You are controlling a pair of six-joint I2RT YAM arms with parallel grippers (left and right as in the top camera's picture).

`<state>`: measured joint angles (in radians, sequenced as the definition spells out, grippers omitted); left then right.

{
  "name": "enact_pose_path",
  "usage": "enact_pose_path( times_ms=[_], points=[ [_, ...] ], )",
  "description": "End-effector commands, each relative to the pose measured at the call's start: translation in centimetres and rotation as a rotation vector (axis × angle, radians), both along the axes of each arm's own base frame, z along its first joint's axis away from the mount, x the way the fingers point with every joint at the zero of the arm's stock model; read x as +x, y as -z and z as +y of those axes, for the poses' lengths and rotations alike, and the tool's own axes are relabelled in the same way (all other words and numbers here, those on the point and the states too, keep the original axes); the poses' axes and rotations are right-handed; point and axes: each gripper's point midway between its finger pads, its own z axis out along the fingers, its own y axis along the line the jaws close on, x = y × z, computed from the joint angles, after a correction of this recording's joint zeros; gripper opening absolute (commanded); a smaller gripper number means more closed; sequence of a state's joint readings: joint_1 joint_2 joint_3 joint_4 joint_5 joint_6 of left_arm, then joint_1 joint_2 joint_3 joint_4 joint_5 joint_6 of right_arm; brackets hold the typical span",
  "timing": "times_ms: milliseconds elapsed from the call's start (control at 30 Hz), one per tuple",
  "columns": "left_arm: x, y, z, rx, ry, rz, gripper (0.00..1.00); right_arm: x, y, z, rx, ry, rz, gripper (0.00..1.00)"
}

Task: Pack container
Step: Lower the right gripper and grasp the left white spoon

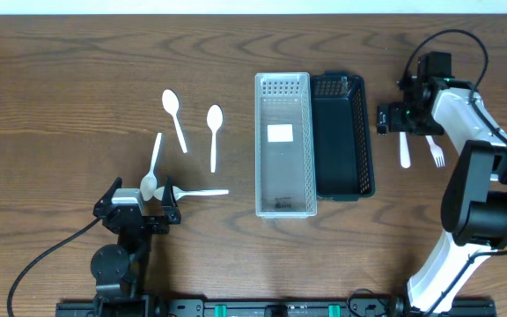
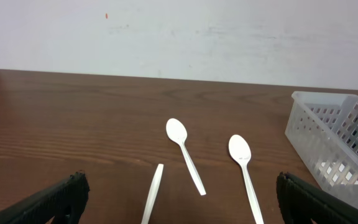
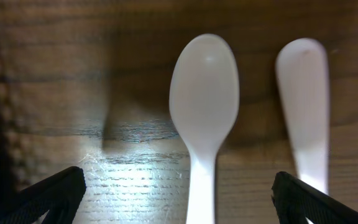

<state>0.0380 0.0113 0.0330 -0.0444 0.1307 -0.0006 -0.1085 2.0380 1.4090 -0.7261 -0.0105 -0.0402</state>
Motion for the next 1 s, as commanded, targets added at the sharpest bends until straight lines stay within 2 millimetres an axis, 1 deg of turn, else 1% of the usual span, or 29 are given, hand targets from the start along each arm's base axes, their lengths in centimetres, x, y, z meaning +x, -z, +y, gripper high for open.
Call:
enact_pose_path(
  times_ms=[0,400,533,733,867,900,933,967],
  points=[
    [0.0,1.7,0.1,-0.003,-0.001,0.043,0.98,-0.3,1.1,0.2,0.005,0.021,0.032,0.99],
    [0.0,1.7,0.0,-0.003,-0.001,0.043,0.98,-0.2,1.6,0.0,-0.002,0.023,0.036,0.99],
    [0.0,1.7,0.1,-0.003,-0.001,0.043,0.98,-0.5,2.3,-0.1,-0.004,0.025,0.054,0.99],
    [0.0,1.7,0.0,-0.003,-0.001,0.043,0.98,-1.0,3.9,-0.1,-0.005,0.025,0.094,0.99],
    [0.0,1.7,0.1,-0.003,-0.001,0.043,0.98,-1.0,4.0,-0.2,-0.008,0.026,0.095,0.99],
    [0.0,1.7,0.0,-0.003,-0.001,0.043,0.98,-1.0,4.0,-0.3,-0.010,0.028,0.096,0.99],
    [0.0,1.7,0.0,-0.003,-0.001,0.043,0.98,-1.1,4.0,-0.4,-0.018,0.029,0.097,0.95],
    [0.0,1.7,0.1,-0.003,-0.001,0.043,0.98,-1.1,4.0,-0.5,-0.024,0.030,0.098,0.86]
  ],
)
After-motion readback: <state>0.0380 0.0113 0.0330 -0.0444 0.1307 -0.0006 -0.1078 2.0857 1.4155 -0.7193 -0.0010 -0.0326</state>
